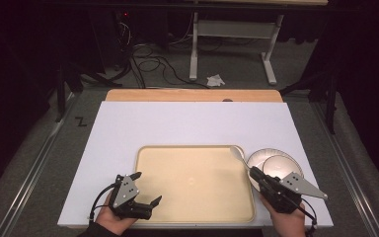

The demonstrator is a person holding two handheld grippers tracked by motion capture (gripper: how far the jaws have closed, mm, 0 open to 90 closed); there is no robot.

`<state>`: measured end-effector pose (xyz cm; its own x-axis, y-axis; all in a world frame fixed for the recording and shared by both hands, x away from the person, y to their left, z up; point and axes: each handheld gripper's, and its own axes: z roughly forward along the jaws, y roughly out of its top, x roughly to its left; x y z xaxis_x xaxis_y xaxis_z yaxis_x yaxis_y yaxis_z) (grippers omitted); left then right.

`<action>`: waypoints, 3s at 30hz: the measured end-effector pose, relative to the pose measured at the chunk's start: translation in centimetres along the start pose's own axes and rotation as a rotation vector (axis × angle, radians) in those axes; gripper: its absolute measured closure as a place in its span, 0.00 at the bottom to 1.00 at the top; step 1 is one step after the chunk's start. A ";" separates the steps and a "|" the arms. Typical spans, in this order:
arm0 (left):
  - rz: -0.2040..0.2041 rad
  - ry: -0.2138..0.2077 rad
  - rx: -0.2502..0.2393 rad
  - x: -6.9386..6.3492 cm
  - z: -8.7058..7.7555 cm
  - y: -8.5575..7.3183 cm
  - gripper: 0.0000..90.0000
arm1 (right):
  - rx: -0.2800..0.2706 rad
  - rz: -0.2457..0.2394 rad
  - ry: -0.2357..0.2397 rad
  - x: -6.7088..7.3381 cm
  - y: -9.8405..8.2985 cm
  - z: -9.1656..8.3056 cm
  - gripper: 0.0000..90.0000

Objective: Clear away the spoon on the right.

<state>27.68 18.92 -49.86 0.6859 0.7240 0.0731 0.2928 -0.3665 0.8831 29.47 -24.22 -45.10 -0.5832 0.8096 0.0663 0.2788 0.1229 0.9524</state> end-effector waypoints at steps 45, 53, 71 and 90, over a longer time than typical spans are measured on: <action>0.009 -0.004 0.006 -0.1 0.0 0.0 0.03 | 0.123 -0.028 0.055 2.4 -3.3 3.8 0.83; 0.010 0.000 0.006 -0.1 0.0 0.0 0.03 | 0.124 -0.029 0.047 2.4 -3.2 3.8 0.85; 0.008 -0.005 -0.004 0.1 -0.3 0.0 0.04 | 0.416 -0.089 -0.035 3.5 -0.3 13.5 1.00; 0.010 -0.004 -0.008 -0.1 -0.2 0.1 0.04 | 0.489 -0.093 -0.090 2.1 -0.9 14.6 1.00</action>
<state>27.49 18.99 -49.69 0.6911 0.7182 0.0804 0.2803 -0.3689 0.8862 39.17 -14.23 -50.12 -0.5602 0.8263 -0.0589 0.5659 0.4337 0.7012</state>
